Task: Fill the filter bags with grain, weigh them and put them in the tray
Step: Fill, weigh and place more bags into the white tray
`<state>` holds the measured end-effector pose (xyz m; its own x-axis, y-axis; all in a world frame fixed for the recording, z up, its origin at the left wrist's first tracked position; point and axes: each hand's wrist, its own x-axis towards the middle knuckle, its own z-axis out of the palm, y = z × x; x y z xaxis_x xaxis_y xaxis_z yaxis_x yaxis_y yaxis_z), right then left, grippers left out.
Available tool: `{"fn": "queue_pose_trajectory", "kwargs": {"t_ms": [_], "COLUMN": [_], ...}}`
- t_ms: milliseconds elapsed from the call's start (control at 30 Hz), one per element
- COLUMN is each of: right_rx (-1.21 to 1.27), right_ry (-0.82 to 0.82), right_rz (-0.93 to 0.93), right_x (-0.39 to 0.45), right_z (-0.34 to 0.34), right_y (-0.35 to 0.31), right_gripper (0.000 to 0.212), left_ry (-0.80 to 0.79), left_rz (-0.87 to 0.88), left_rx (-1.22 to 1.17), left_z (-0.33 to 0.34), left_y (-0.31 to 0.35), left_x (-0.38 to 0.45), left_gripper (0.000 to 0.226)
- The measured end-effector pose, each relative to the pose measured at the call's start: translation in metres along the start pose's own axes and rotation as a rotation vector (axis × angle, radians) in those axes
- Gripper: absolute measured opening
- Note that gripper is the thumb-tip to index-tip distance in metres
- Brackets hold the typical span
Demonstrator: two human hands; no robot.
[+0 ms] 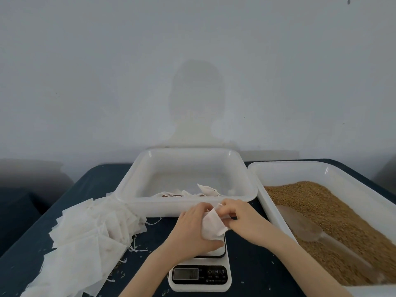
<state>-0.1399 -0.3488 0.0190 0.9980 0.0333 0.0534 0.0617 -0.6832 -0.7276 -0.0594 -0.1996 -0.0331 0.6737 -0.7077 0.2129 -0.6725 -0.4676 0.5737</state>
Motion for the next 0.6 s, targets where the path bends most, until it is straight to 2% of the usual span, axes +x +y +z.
{"fn": "queue_pose_trajectory", "kwargs": {"t_ms": [200,333,400,533,600], "right_rx": [0.001,-0.006,0.004,0.091,0.017], "right_ry": [0.066,0.073,0.098,0.260,0.381], "right_rz": [-0.020,-0.054,-0.023,0.013,0.071], "right_x": [0.001,-0.002,-0.006,-0.027,-0.043], "right_z": [-0.001,-0.008,-0.019,-0.063,-0.089], "right_y": [0.008,0.007,0.007,0.017,0.035], "right_gripper": [0.034,0.039,0.035,0.026,0.023], "left_ry": [0.012,-0.032,-0.030,-0.020,-0.014], "left_rz": [0.015,0.013,-0.001,0.009,0.030], "left_rx": [-0.025,-0.049,-0.079,-0.056,-0.039], "left_z": [-0.004,-0.007,-0.006,-0.003,-0.003], "left_y": [0.000,-0.002,-0.004,-0.002,0.001], "left_x": [0.002,0.006,0.008,0.015,0.020], "left_gripper": [0.052,0.026,0.023,0.023,0.024]}}
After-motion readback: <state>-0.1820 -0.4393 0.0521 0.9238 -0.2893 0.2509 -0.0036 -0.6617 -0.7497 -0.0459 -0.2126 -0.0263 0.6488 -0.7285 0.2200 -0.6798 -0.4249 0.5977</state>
